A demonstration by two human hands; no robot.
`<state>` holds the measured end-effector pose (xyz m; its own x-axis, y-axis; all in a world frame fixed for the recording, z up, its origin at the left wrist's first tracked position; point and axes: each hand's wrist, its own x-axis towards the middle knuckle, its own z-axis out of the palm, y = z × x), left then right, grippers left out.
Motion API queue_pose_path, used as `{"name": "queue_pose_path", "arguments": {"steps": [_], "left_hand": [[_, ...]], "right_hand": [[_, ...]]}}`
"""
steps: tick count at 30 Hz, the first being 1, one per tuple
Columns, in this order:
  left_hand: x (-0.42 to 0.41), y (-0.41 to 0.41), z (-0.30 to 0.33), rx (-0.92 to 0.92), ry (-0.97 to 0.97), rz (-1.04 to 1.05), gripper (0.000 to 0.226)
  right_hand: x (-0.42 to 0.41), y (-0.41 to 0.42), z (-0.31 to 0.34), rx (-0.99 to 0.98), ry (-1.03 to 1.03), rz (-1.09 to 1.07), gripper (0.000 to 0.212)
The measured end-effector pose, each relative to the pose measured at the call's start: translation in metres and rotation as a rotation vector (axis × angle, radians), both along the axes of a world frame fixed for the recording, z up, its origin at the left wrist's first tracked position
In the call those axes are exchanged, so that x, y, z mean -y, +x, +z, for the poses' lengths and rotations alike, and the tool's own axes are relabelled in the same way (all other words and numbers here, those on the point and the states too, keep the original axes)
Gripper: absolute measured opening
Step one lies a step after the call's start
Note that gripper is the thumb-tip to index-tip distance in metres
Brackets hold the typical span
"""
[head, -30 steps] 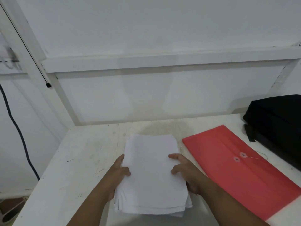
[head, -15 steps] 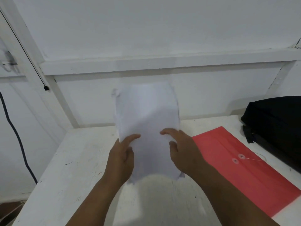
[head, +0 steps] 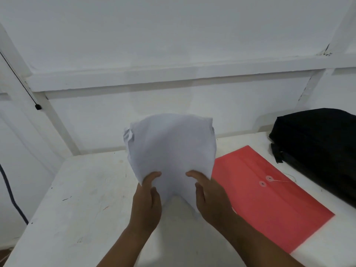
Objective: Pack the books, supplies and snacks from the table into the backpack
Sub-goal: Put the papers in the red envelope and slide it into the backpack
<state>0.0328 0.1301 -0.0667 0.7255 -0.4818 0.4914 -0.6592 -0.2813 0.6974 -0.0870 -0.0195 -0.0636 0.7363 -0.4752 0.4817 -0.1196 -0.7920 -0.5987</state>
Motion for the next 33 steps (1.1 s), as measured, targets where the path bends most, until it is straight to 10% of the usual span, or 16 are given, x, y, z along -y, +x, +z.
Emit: {"name": "queue_pose_path", "arguments": {"steps": [17,26,33], "left_hand": [[0.144,-0.086,0.0,-0.801,-0.048,-0.36,0.044],[0.176,-0.093,-0.057,0.063,0.674,-0.089,0.068],[0.15,-0.089,-0.029,-0.017,0.616,0.217,0.036]], "right_hand": [[0.147,-0.162,0.029,0.018,0.453,-0.306,0.054],[0.225,-0.232,0.038,0.064,0.473,-0.363,0.053],[0.234,-0.226,0.033,0.096,0.547,-0.267,0.052]]}}
